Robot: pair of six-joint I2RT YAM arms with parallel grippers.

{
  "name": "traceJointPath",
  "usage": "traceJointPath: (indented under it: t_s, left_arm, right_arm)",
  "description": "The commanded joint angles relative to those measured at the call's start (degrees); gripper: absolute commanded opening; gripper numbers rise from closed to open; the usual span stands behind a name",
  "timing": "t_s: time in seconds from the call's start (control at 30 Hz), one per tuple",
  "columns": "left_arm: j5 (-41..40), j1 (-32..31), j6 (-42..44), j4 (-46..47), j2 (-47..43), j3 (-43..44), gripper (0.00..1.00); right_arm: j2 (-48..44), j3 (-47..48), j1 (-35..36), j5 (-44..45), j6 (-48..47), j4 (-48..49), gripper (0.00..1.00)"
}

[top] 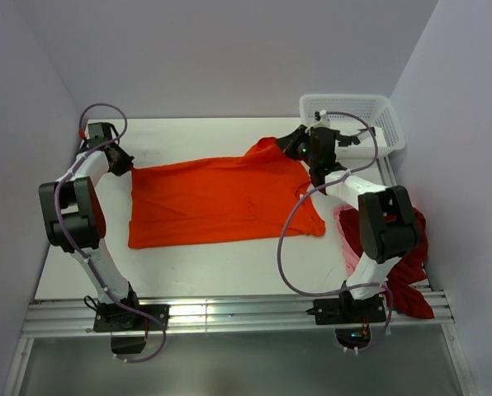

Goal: Roll the t-shirts
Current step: Fold the tshirt

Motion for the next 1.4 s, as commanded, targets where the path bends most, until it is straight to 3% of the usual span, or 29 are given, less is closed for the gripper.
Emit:
traceJointPath:
  t_s: [0.0, 0.73, 1.37]
  left_arm:
    - [-1.7, -0.2, -0.3, 2.3, -4.0, -0.1, 0.00]
    - [-1.3, 0.2, -0.9, 5.6, -8.8, -7.3, 0.00]
    - [0.0, 2.0, -1.8, 7.7, -13.2, -14.0, 0.01]
  right_arm:
    - [-5.5, -2.0, 1.2, 3.9, -2.5, 3.6, 0.00]
    - [-17.5, -15.3, 5.9, 15.3, -4.2, 6.3, 0.00]
    - [-22.0, -19.8, 9.4, 23.5, -4.3, 5.9, 0.00]
